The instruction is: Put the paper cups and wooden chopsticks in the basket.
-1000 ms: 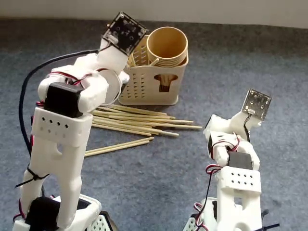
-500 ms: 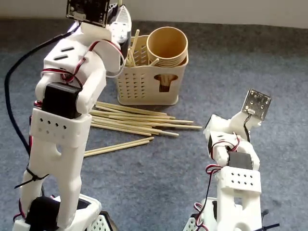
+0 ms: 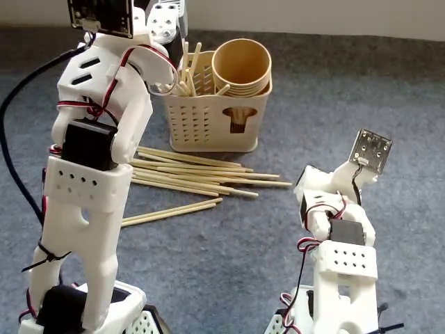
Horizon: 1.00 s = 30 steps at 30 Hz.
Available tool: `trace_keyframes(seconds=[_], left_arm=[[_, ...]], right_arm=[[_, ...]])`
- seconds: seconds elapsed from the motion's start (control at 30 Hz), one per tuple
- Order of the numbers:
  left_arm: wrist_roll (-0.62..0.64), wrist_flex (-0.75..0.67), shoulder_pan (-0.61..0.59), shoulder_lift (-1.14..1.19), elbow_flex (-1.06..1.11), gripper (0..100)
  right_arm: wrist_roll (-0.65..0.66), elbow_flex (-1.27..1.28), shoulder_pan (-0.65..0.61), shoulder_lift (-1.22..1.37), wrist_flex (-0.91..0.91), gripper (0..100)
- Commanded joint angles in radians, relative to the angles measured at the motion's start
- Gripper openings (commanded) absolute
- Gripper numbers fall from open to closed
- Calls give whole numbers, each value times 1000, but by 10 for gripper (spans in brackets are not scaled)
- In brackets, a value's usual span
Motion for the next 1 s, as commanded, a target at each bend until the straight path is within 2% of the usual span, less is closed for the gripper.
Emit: trace_keyframes(seconds=[0.0, 0.23, 0.53, 0.63, 0.73, 0.97], left_arm=[[21, -141, -62, -30, 142, 6], [21, -318, -93, -31, 424, 6], [21, -325, -93, -39, 585, 8], [20, -318, -94, -41, 593, 55], [21, -229, -94, -42, 561, 114], [17, 144, -91, -42, 280, 118]], right_arm=[[-2, -8, 7, -18, -28, 49], [-2, -8, 8, -18, -28, 49], [-2, -8, 8, -18, -28, 49], [-2, -8, 8, -18, -28, 49], [-2, -8, 8, -18, -28, 49], [-2, -8, 8, -18, -28, 49]])
